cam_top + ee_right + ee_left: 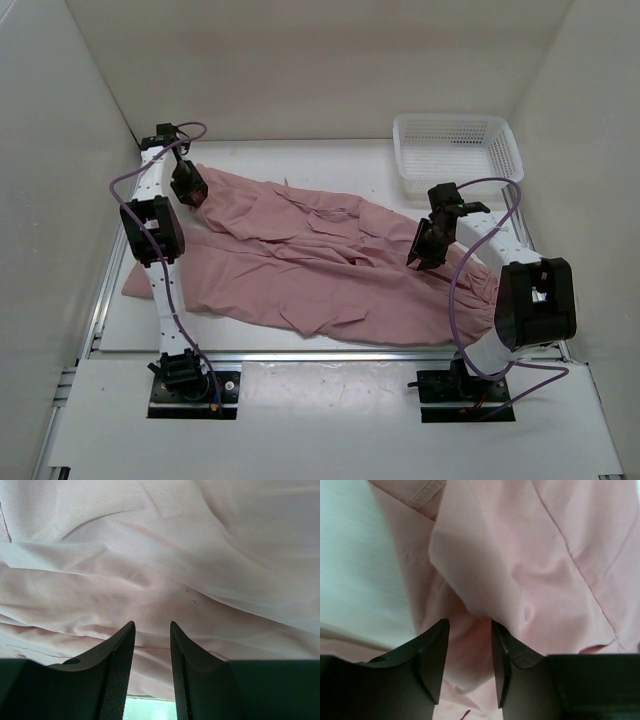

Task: Fold and stack the trousers
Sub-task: Flatten the trousers out

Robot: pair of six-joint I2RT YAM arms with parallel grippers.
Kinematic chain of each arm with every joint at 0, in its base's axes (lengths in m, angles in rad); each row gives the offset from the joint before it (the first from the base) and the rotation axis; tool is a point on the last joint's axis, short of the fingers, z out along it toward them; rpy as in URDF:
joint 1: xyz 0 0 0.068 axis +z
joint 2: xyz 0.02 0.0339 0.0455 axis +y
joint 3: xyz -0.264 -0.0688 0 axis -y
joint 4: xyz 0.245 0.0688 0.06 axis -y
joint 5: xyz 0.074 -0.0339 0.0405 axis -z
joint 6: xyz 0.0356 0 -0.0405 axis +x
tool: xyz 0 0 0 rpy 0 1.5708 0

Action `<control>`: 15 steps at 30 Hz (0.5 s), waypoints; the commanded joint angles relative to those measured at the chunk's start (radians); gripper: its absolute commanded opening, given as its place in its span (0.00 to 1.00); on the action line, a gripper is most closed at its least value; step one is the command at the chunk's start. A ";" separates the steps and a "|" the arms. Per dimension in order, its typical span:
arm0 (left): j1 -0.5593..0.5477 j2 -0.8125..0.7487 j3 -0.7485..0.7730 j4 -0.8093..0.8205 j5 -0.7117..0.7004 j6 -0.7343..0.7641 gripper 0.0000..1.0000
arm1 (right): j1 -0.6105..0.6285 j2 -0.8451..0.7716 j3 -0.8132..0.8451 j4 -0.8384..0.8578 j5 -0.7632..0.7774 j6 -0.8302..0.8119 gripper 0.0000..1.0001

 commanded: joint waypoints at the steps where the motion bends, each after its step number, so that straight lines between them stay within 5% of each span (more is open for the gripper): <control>1: -0.007 0.031 0.033 -0.011 -0.007 0.012 0.49 | -0.001 -0.009 0.012 -0.026 0.009 -0.011 0.39; 8: -0.007 0.042 0.011 -0.002 -0.044 0.003 0.28 | -0.001 -0.009 0.012 -0.026 0.009 -0.011 0.39; 10: -0.007 0.042 0.039 -0.014 -0.044 0.012 0.10 | -0.001 -0.009 0.021 -0.026 0.009 -0.011 0.39; 15: -0.007 -0.067 0.111 -0.062 -0.126 0.030 0.10 | -0.001 0.000 0.043 -0.035 0.009 -0.011 0.39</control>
